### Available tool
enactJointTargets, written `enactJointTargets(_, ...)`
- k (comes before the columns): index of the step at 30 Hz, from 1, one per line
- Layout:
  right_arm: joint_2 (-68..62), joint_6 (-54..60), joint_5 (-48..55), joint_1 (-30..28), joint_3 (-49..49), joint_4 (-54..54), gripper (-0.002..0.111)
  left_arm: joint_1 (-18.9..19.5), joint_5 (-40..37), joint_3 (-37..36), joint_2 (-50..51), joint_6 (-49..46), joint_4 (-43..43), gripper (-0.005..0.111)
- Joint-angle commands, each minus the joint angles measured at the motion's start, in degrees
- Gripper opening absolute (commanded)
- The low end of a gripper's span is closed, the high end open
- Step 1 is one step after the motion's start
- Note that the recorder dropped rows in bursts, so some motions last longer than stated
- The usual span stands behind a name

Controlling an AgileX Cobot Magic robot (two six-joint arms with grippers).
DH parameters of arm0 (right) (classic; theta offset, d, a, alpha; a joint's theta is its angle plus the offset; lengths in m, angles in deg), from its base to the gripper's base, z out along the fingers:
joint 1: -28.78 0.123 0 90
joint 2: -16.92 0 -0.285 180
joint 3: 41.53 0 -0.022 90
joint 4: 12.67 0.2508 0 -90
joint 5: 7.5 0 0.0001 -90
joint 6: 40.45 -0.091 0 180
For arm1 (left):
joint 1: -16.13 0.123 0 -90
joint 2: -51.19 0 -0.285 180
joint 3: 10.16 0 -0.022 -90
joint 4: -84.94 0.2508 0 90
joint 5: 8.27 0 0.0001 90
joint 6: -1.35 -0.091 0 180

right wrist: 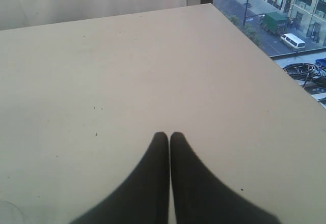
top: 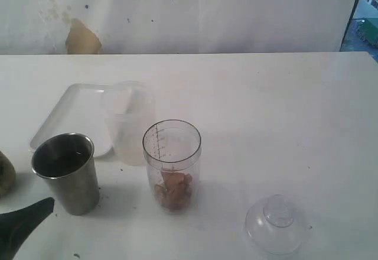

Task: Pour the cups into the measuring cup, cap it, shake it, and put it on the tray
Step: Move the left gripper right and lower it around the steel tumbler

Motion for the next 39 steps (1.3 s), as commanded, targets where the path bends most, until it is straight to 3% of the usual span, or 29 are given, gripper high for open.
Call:
enactJointTargets(1,0.3,-0.2,-0.4,-0.2,0.1,-0.2,0.001,-0.1,0.1,-0.5,5.6,0.1,-0.9,0.105)
enactJointTargets(11,0.3,-0.2,-0.4,-0.2,0.1,-0.2,0.001,-0.1,-2.9,8.5,15.2,0.1,-0.9,0.105)
enactJointTargets(15,0.3,-0.2,-0.4,-0.2,0.1,-0.2,0.001,0.0,-2.8,12.7,14.8,2.6,-0.9,0.105)
enactJointTargets(18,0.3,-0.2,-0.4,-0.2,0.1,-0.2,0.001,0.0,4.3,18.6,14.8,16.0,-0.9,0.105)
enactJointTargets(19,0.3,-0.2,-0.4,-0.2,0.1,-0.2,0.001,0.0,8.2,21.7,14.8,24.5,-0.9,0.105)
enactJointTargets(23,0.3,-0.2,-0.4,-0.2,0.1,-0.2,0.001,0.0,11.3,28.2,14.9,46.7,-0.9,0.105)
enactJointTargets(24,0.3,-0.2,-0.4,-0.2,0.1,-0.2,0.001,0.0,11.4,29.2,14.9,51.0,-0.9,0.105)
enactJointTargets(26,0.3,-0.2,-0.4,-0.2,0.1,-0.2,0.001,0.0,13.1,31.5,14.8,50.5,-0.9,0.105)
enactJointTargets(28,0.3,-0.2,-0.4,-0.2,0.1,-0.2,0.001,-0.1,20.2,33.5,14.8,47.9,-0.9,0.105)
enactJointTargets(32,0.3,-0.2,-0.4,-0.2,0.1,-0.2,0.001,-0.2,52.7,34.3,14.6,43.0,-0.9,0.105)
enactJointTargets(34,0.3,-0.2,-0.4,-0.2,0.1,-0.2,0.001,-0.2,64.5,35.4,16.2,40.2,2.1,0.105)
enactJointTargets(35,0.3,-0.2,-0.4,-0.2,0.1,-0.2,0.001,-0.2,67.7,36.1,16.9,38.2,2.2,0.105)
enactJointTargets(37,0.3,-0.2,-0.4,-0.2,0.1,-0.2,0.001,-0.7,66.9,37.9,17.8,34.6,2.7,0.105)
enactJointTargets(39,0.3,-0.2,-0.4,-0.2,0.1,-0.2,0.001,-3.1,67.5,39.6,17.6,35.4,5.9,0.105)
